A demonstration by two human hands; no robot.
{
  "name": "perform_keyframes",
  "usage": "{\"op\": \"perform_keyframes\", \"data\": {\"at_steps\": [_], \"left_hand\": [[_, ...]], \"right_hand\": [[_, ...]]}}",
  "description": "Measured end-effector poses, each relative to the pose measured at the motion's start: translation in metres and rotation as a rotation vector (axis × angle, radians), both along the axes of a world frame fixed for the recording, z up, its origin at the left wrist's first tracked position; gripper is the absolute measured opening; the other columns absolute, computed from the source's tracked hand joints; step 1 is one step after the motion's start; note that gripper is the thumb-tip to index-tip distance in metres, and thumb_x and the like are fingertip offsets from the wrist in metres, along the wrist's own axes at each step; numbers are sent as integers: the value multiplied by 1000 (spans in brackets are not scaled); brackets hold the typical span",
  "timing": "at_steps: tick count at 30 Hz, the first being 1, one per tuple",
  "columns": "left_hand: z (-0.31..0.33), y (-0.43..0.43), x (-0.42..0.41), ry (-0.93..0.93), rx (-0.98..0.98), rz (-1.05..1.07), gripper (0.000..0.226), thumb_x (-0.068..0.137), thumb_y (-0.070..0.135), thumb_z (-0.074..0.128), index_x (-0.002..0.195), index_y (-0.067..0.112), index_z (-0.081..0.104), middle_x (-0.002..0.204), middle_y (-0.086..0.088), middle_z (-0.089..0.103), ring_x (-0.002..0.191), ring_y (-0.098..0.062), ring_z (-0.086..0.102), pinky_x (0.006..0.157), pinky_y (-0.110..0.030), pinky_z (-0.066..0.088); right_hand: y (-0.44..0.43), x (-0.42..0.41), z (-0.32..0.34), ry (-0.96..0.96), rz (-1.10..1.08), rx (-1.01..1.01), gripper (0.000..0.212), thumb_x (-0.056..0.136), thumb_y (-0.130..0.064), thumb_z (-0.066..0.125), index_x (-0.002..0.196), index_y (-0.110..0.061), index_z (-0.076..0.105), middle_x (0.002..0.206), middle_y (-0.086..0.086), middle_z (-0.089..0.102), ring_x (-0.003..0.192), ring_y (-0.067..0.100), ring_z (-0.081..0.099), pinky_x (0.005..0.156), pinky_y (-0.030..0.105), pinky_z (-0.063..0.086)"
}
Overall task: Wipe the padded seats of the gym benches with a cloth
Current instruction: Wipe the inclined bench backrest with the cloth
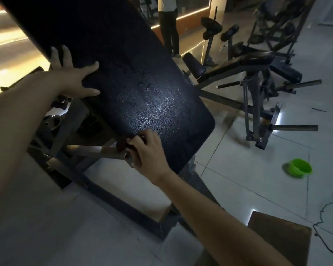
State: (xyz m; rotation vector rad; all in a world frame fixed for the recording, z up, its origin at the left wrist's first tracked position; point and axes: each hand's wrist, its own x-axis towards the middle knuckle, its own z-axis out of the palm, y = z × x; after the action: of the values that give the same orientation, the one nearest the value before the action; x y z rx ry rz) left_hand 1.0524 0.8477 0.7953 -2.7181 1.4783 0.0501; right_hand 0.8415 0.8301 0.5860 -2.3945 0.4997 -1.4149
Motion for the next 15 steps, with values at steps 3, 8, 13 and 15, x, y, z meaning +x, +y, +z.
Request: {"op": "perform_keyframes", "data": {"at_steps": [3,8,13,15], "left_hand": [[1,1,-1,11,-7,-19,85,87,54,62,151,51,6,156,-12,-35,141,-36,-34,119,-49,-6],[2,3,-1,37,4,-21,85,88,54,61,151,52,4,154,-12,-38,139,-35,-38,120,-51,-5],[2,3,-1,35,15,-21,85,89,53,61,151,51,4,154,-11,-39,139,-35,-38,119,-54,-4],[3,1,-2,36,29,-11,85,89,53,61,151,52,3,153,-11,-40,139,-35,-38,118,-57,-1]], "right_hand": [[-45,5,19,-75,-172,157,18,87,-12,64,104,-10,60,103,19,52,93,30,46,79,43,44],[-99,7,33,-91,-389,407,23,91,-15,64,110,-4,59,110,19,48,103,30,43,90,48,43],[-15,-11,-7,-50,-89,199,16,91,-14,64,103,-6,57,104,16,48,95,27,44,80,38,43],[14,-24,-29,7,13,81,16,91,-14,63,103,-12,52,103,16,49,90,30,46,76,41,43]]}}
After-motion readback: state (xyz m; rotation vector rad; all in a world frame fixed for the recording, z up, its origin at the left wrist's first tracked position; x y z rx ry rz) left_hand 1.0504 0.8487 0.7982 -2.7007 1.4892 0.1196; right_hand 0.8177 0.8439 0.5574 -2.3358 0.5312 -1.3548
